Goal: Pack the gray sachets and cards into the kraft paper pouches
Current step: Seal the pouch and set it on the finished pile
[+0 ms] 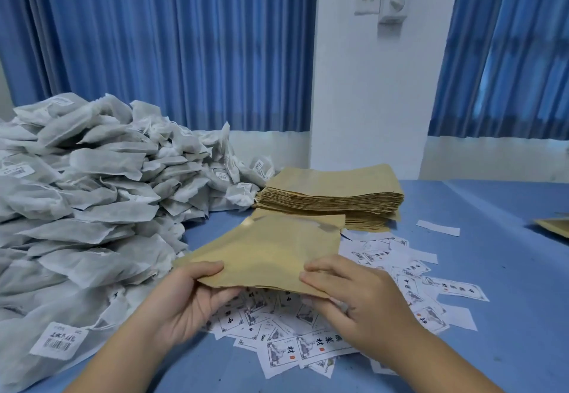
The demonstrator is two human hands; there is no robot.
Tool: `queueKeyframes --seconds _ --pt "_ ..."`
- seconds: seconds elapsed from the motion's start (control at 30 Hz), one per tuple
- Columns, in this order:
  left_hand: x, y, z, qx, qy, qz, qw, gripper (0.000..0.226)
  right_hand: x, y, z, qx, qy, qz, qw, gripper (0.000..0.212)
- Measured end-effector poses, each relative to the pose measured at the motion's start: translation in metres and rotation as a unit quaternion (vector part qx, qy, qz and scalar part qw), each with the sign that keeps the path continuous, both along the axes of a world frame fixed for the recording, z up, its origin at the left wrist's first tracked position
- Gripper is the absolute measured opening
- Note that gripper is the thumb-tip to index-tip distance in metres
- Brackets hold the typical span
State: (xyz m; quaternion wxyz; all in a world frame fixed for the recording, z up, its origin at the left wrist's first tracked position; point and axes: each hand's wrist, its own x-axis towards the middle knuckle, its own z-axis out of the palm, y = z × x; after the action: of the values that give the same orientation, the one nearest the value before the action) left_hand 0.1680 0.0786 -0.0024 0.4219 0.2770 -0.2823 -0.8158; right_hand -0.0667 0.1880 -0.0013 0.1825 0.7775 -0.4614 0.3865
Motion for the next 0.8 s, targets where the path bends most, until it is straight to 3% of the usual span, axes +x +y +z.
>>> queueKeyframes --seconds 0.07,0.2,0.3,0.43,0.53,0.7,0.8 --pt "0.000 0.003 0.001 -0.009 0.015 -0.015 1.000 0.050 -0.001 0.004 -0.003 -0.018 -0.014 -0.008 1.000 0.025" --pt "-0.006 0.019 0.006 -0.035 0.023 -0.089 0.995 0.052 -0.008 0.020 -0.011 0.004 -0.122 0.012 0.993 0.041" --pt "-0.031 0.031 0.015 -0.047 -0.005 -0.123 0.991 0.050 -0.020 0.040 -0.008 0.025 -0.151 0.013 0.988 0.032" --pt "-0.088 0.042 0.031 -0.055 -0.032 -0.136 0.989 0.037 -0.060 0.064 -0.002 0.031 -0.162 -0.032 0.986 0.037" --pt "-0.139 0.052 0.041 -0.063 -0.040 -0.181 0.981 0.034 -0.102 0.085 -0.002 0.033 -0.157 -0.091 0.983 0.061" --pt "-0.233 0.074 0.046 -0.070 -0.059 -0.251 0.964 0.016 -0.163 0.127 0.008 0.020 -0.148 -0.169 0.974 0.045" --pt "-0.285 0.089 0.049 -0.062 -0.059 -0.265 0.961 0.009 -0.198 0.145 0.015 0.019 -0.145 -0.211 0.967 0.053"
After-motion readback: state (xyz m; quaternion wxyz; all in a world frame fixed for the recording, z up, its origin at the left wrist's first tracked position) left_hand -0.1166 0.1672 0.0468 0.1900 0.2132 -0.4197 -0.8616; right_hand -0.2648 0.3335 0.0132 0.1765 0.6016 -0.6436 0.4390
